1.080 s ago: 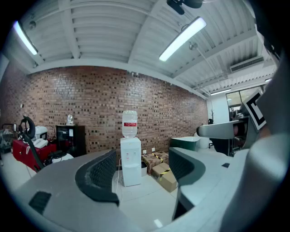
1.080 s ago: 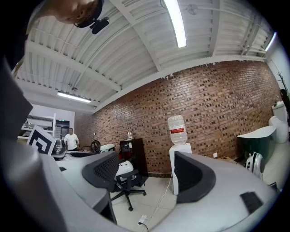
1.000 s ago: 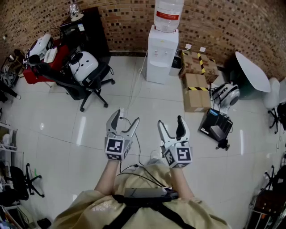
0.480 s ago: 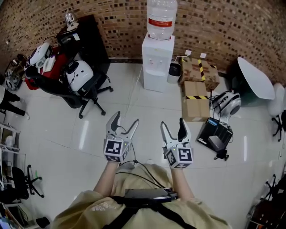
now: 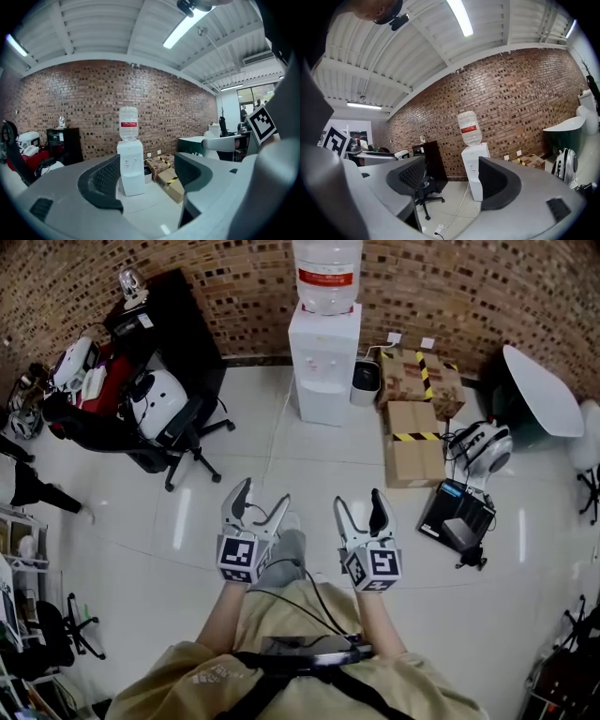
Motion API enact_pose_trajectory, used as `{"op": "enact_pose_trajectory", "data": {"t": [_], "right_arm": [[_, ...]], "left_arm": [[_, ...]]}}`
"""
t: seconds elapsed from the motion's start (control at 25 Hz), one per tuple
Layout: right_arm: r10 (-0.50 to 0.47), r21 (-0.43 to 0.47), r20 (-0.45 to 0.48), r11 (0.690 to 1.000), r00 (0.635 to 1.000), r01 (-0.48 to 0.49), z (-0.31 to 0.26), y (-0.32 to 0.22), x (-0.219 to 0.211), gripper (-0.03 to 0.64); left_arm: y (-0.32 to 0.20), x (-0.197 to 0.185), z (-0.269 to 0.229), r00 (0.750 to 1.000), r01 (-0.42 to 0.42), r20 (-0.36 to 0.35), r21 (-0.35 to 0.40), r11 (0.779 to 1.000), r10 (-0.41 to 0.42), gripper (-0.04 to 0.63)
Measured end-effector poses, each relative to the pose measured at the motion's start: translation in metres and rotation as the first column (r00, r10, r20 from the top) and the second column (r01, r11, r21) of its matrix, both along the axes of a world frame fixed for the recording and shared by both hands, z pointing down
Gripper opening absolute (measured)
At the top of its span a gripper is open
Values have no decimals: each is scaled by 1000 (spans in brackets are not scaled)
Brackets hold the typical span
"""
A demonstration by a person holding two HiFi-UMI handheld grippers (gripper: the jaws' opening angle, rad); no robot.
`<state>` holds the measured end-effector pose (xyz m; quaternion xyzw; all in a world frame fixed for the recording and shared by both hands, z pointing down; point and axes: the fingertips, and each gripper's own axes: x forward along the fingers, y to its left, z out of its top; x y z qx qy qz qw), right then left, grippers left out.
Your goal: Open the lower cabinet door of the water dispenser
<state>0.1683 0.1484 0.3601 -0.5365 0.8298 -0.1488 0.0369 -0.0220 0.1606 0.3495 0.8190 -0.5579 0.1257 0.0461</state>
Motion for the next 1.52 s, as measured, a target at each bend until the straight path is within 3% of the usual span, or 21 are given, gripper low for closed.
{"op": "enact_pose_trajectory", "data": {"t": [0.16, 0.36, 0.6, 0.76, 1.16, 1.36, 1.52], "right_arm": [[18, -24, -55, 1000, 998, -19, 19, -31, -4, 365], [63, -10, -96, 998, 993, -64, 38, -107, 3, 365], [12, -28, -153, 999, 988, -16, 66, -208, -45, 365], [35, -51, -177, 998, 984, -45, 99, -273, -66, 365], [-57, -192, -269, 981, 961, 4, 225, -361, -66, 365], [-145, -274, -274, 959, 951, 67, 314, -402, -70, 365], [-151, -327, -279, 943, 948, 54, 384, -421, -64, 365]], "left_arm": [[-46, -1, 24, 998, -31, -48, -27, 999, 30, 344], [-128, 9, 41, 993, -105, -54, -23, 994, 104, 344], [-218, -29, 70, 987, -129, -105, -84, 988, 120, 344], [-270, -53, 94, 985, -154, -93, -100, 983, 145, 344], [-338, -68, 183, 986, -151, -106, -196, 969, 132, 343], [-377, -61, 239, 986, -160, -73, -179, 971, 149, 344], [-387, -53, 304, 984, -176, -79, -252, 952, 161, 344]]}}
